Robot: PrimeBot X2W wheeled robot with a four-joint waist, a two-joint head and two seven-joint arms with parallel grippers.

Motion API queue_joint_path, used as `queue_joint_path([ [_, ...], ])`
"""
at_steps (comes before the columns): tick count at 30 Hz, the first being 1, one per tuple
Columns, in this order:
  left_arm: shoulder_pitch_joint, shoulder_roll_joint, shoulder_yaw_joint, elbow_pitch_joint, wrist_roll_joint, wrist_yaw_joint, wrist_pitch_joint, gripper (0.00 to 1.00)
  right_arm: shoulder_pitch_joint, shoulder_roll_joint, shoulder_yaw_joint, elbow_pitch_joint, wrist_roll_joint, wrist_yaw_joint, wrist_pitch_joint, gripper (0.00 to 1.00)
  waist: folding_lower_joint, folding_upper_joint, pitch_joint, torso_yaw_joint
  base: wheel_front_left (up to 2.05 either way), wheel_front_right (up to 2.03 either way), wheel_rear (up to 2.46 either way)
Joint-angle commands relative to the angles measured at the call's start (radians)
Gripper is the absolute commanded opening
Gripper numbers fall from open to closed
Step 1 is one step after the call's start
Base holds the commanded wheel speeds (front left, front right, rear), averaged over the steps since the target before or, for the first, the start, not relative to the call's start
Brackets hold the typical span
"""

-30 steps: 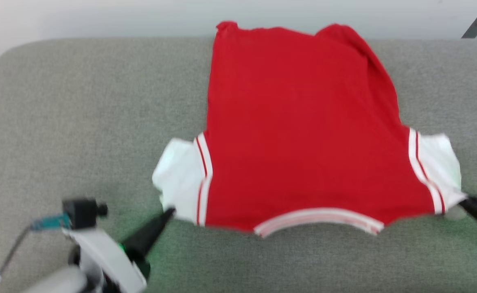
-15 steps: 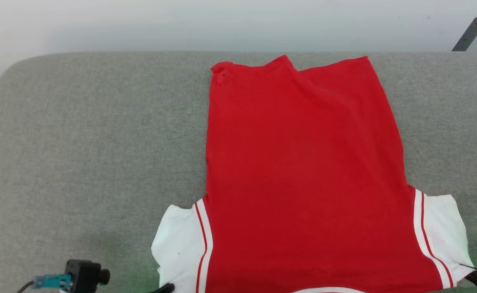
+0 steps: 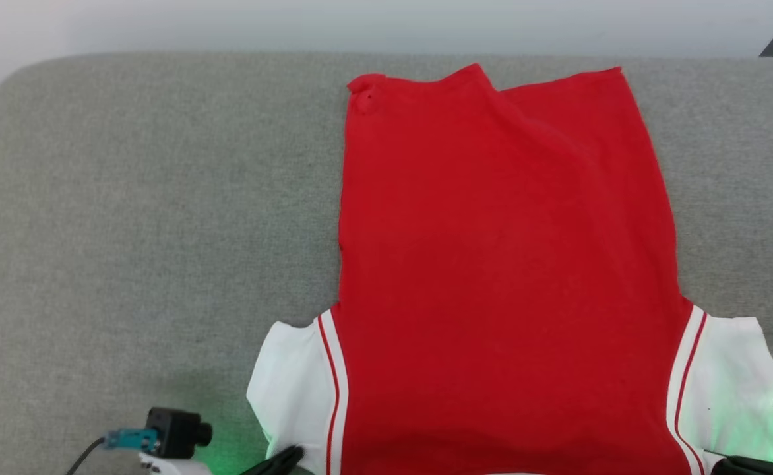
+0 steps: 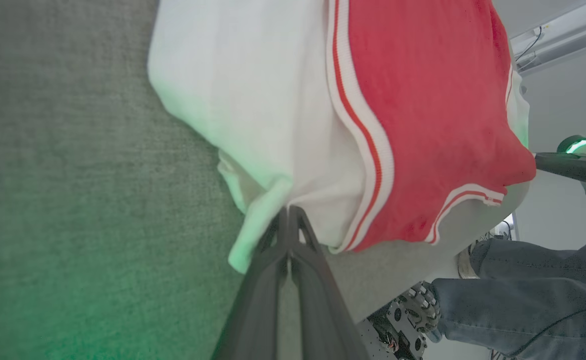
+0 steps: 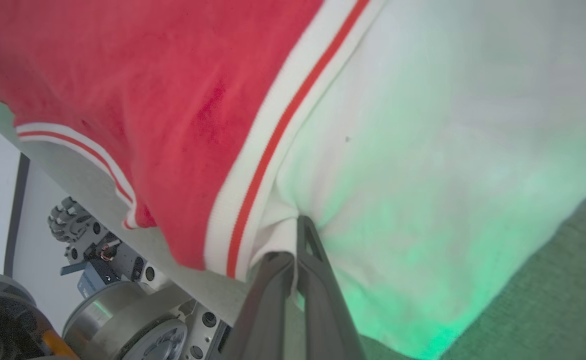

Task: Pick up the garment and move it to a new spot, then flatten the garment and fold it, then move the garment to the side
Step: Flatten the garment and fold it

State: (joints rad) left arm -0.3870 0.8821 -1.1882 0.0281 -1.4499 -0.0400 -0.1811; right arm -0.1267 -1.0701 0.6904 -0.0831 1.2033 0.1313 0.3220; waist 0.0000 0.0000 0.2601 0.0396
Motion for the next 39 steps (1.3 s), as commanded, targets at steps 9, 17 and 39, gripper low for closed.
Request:
queue_joint_path([
  [9, -0.047, -0.131, 0.001, 0.157, 0.015, -0.049, -0.013, 0.0, -0.008, 0.156, 0.007, 0.099, -0.181, -0.001, 0.086, 0.0, 0.0, 0.0, 0.046, 0.02, 0.0, 0.0, 0.0],
  [17, -0.064, -0.158, -0.004, 0.216, 0.022, -0.068, -0.011, 0.0, -0.012, 0.209, -0.002, 0.086, -0.233, -0.001, 0.107, 0.95, 0.0, 0.0, 0.042, 0.013, 0.0, 0.0, 0.0],
  [39, -0.149, -0.157, 0.01, 0.097, 0.114, -0.057, -0.001, 0.0, -0.355, 0.104, -0.53, -0.045, -0.203, -0.001, 0.412, 1.0, 0.0, 0.0, 0.145, 0.087, 0.0, 0.0, 0.0],
])
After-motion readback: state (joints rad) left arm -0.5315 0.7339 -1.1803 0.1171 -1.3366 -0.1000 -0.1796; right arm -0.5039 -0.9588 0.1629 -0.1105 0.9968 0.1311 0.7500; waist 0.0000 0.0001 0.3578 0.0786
